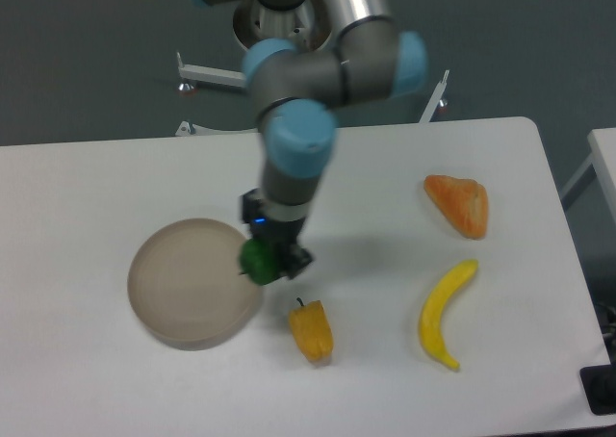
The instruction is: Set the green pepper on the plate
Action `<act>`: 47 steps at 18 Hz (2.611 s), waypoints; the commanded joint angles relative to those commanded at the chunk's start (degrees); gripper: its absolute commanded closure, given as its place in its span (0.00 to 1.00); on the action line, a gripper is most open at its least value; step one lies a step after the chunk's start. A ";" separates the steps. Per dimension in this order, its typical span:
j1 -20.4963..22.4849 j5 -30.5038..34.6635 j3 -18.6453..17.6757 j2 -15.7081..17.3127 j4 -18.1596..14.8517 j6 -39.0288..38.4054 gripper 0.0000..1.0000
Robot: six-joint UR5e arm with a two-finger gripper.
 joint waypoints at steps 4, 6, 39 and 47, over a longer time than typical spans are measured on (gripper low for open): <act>-2.99 0.17 -1.75 -1.76 1.33 -1.68 0.96; -3.96 0.18 -2.02 -2.29 1.50 -2.99 0.95; 20.99 12.75 0.52 3.07 -3.68 28.37 0.00; 21.79 11.95 0.35 2.81 -3.68 28.82 0.00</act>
